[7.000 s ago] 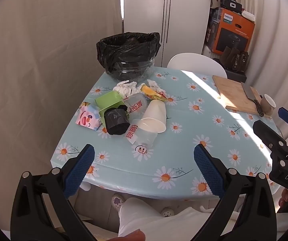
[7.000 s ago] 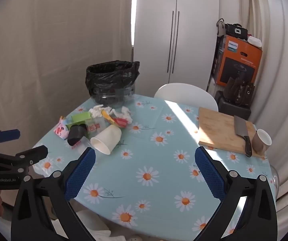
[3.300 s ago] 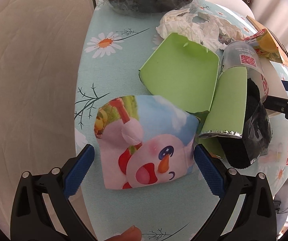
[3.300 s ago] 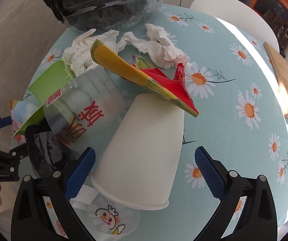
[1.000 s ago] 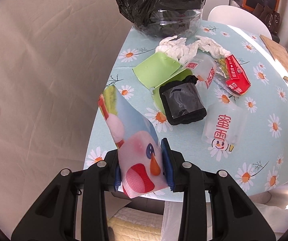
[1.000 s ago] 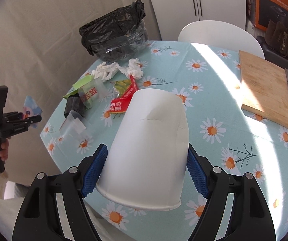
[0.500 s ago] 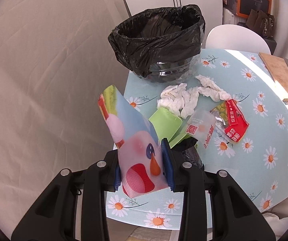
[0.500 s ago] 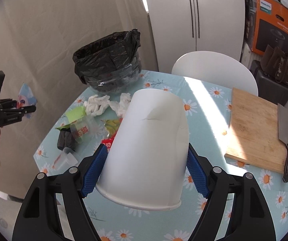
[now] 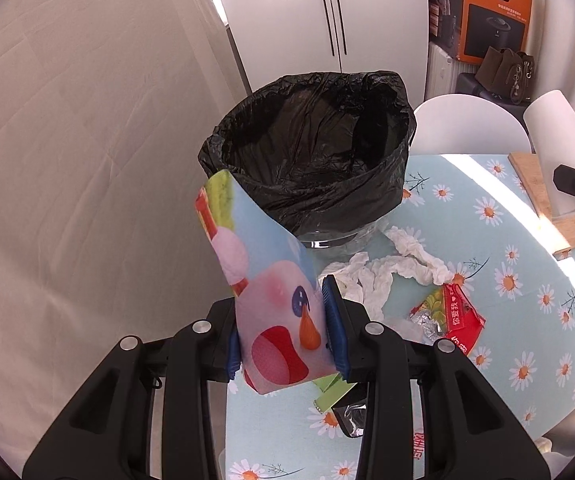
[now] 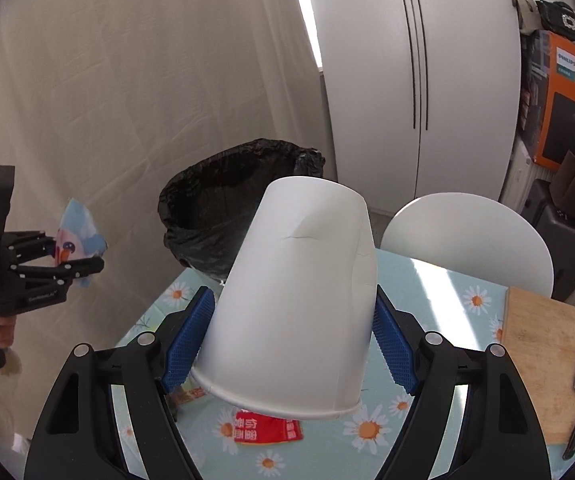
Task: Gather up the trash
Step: 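Lift the white cup and pink wrapper and carry both toward the black bin, then open both tools over the bin, dropping the cup and wrapper inside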
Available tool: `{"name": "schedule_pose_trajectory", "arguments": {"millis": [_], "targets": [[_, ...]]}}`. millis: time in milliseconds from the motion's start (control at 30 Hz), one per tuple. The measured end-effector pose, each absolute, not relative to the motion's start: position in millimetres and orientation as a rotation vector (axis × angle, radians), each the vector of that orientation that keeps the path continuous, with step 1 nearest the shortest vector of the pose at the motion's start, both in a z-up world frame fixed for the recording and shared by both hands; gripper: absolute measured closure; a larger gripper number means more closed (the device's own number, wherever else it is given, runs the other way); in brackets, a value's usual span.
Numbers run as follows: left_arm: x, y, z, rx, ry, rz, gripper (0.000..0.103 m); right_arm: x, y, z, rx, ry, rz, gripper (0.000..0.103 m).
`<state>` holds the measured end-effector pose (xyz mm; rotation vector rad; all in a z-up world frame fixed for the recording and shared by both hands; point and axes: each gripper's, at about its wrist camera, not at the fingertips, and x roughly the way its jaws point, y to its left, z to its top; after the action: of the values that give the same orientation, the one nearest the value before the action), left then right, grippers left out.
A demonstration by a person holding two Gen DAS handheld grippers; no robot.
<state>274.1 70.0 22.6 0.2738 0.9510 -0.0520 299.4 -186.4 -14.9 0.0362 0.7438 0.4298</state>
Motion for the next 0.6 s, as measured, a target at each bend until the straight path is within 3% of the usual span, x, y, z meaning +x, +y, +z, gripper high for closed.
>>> {"name": "schedule_pose_trajectory", "arguments": {"millis": [600], "targets": [[383,74,35,0.148,0.888,-0.194,0.067,423,-119,-1,0.007,0.766,0.567,0.030]]}}
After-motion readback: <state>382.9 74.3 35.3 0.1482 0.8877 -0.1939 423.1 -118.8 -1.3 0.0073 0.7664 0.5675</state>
